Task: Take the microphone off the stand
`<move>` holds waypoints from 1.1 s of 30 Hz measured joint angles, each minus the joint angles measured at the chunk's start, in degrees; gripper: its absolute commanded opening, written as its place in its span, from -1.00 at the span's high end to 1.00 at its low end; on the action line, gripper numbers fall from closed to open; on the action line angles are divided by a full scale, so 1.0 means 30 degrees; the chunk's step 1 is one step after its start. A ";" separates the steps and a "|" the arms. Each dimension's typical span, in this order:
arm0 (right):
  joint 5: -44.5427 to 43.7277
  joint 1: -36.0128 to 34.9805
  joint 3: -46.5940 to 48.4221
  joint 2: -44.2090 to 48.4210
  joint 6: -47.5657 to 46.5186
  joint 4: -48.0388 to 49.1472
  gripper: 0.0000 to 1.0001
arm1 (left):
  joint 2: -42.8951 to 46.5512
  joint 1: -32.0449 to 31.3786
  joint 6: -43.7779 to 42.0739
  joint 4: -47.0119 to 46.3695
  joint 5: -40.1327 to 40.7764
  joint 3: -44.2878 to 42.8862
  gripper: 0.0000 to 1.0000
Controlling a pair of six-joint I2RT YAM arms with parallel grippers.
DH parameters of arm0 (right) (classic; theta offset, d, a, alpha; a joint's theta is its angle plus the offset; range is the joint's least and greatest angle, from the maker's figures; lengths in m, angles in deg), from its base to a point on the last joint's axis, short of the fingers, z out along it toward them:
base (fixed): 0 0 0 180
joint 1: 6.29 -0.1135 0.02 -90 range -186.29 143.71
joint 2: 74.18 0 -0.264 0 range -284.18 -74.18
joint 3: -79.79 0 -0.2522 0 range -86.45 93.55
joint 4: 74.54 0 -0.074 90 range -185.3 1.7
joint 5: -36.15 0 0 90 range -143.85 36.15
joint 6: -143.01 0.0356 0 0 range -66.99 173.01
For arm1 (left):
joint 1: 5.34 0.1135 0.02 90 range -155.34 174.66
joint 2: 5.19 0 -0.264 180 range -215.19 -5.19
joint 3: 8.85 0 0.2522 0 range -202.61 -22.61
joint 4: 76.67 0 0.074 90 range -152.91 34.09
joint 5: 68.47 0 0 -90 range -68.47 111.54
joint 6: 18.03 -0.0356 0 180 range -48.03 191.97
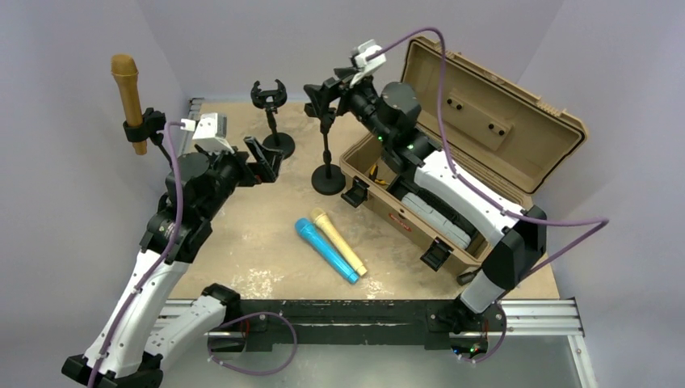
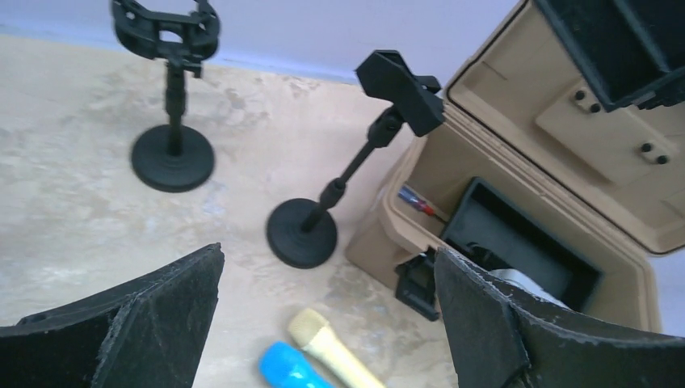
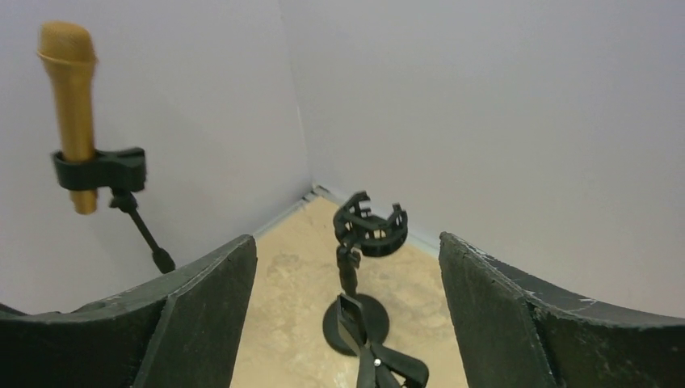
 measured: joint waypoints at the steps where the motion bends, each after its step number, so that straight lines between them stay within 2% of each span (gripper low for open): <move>1: -0.0561 -0.0328 0.0335 -0.0299 -0.0372 -0.0583 -0.58 | 0.0175 0.0000 -0.0656 0.0087 0.0350 0.0051 -1.00; 7: -0.3351 -0.1552 0.1166 -0.1603 -0.2608 -0.2841 -0.45 | 0.1282 0.0000 -0.3133 0.0342 0.1778 0.0889 -1.00; 13: -0.5391 -0.2113 0.1617 -0.2426 -0.4342 -0.4189 -0.11 | 0.1457 -0.0044 -0.4233 0.0372 0.2477 0.0896 -1.00; 17: -0.6550 -0.2463 0.1617 -0.2550 -0.5209 -0.4583 0.05 | 0.1406 -0.0248 -0.4561 0.0379 0.2805 0.0903 -1.00; 24: -0.7176 -0.2674 0.1617 -0.2550 -0.5945 -0.4605 0.17 | 0.1319 -0.0393 -0.4597 0.0379 0.2878 0.0903 -1.00; 33: -0.6732 -0.2674 0.1515 -0.2594 -0.6069 -0.4590 0.12 | 0.1129 -0.0393 -0.4597 0.0379 0.2907 0.0911 -1.00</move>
